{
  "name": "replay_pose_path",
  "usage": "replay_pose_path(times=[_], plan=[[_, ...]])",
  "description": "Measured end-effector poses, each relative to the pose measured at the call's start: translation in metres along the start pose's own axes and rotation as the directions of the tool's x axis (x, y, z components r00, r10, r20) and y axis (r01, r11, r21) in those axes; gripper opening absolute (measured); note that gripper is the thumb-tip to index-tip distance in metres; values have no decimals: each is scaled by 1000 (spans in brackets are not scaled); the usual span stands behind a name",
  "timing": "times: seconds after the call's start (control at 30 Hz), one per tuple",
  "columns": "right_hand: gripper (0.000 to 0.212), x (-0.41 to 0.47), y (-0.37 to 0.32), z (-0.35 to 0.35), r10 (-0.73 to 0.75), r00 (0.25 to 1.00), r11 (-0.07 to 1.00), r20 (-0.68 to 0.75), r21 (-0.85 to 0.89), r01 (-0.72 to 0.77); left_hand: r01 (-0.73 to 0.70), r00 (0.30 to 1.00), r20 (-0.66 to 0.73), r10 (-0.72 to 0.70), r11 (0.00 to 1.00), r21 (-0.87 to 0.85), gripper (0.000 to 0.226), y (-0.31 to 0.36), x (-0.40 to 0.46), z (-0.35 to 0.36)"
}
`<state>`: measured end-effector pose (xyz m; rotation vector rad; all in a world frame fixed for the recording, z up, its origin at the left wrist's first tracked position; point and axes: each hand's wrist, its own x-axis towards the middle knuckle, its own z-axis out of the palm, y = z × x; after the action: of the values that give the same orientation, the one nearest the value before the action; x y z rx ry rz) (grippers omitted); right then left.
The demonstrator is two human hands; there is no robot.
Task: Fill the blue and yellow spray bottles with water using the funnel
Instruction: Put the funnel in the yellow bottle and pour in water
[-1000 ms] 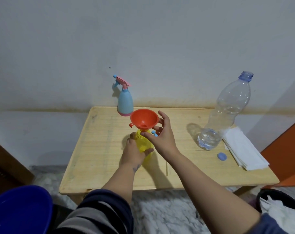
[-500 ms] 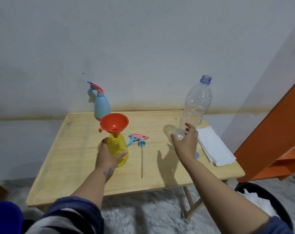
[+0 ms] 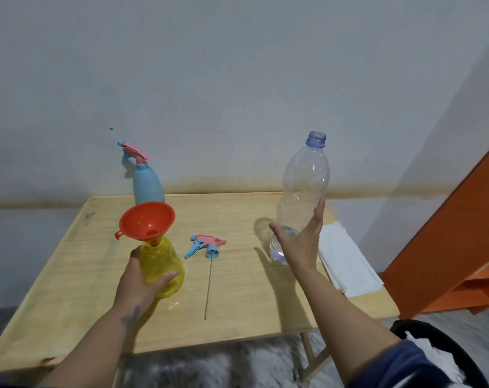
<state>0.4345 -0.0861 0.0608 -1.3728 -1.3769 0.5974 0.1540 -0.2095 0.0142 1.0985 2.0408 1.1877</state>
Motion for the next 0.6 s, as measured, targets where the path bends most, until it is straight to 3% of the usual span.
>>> replay_pose_path(times=[0.4, 0.6], plan=[[110, 6, -12, 3, -111, 993, 976, 35, -182, 116, 32, 999, 7, -32, 999, 9, 88, 2, -1, 0], [108, -11, -51, -14, -227, 951, 935, 212, -227, 273, 50, 997, 57, -50, 999, 0, 91, 8, -3, -3]])
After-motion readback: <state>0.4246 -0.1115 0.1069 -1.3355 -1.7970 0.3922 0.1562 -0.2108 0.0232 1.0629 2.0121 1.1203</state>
